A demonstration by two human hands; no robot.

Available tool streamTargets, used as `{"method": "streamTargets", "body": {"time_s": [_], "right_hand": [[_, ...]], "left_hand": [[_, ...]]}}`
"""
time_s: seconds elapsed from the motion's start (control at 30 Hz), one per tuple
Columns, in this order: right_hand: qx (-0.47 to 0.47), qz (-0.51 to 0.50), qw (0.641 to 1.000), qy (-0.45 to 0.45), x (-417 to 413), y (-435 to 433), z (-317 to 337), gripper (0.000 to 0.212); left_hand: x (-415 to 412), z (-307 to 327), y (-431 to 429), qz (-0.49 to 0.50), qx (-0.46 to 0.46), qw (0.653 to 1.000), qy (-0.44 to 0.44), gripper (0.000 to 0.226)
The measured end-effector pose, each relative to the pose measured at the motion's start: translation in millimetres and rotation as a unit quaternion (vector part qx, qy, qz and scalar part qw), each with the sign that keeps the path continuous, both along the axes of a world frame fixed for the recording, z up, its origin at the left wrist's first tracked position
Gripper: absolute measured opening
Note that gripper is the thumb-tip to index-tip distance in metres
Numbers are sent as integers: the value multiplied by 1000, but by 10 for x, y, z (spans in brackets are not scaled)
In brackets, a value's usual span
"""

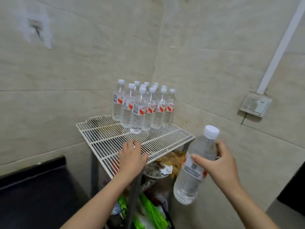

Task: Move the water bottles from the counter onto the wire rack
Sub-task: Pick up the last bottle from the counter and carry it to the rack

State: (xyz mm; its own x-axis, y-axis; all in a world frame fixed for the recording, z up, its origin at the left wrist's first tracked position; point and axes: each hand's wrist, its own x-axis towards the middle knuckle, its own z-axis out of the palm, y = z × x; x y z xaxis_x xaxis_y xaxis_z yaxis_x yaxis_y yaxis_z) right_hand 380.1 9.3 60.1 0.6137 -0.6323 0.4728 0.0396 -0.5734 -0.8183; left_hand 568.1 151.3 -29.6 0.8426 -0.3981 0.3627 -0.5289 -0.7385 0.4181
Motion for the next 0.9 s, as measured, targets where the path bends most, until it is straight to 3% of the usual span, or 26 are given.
{"method": "streamTargets", "body": {"time_s": [0.23, 0.67, 0.9], "right_hand": [[-26, 36, 996, -76, 1000, -563, 310, 50], [-29, -12, 999, 41, 2783, -2024, 195, 68], [6, 22, 1000, 22, 3084, -2393, 33, 70]], "left_hand": [[79, -159, -115, 75, 88, 992, -49, 39], [80, -104, -202, 238, 79, 968, -8, 42], [-84, -46, -586, 290, 105, 947, -93, 16]]}}
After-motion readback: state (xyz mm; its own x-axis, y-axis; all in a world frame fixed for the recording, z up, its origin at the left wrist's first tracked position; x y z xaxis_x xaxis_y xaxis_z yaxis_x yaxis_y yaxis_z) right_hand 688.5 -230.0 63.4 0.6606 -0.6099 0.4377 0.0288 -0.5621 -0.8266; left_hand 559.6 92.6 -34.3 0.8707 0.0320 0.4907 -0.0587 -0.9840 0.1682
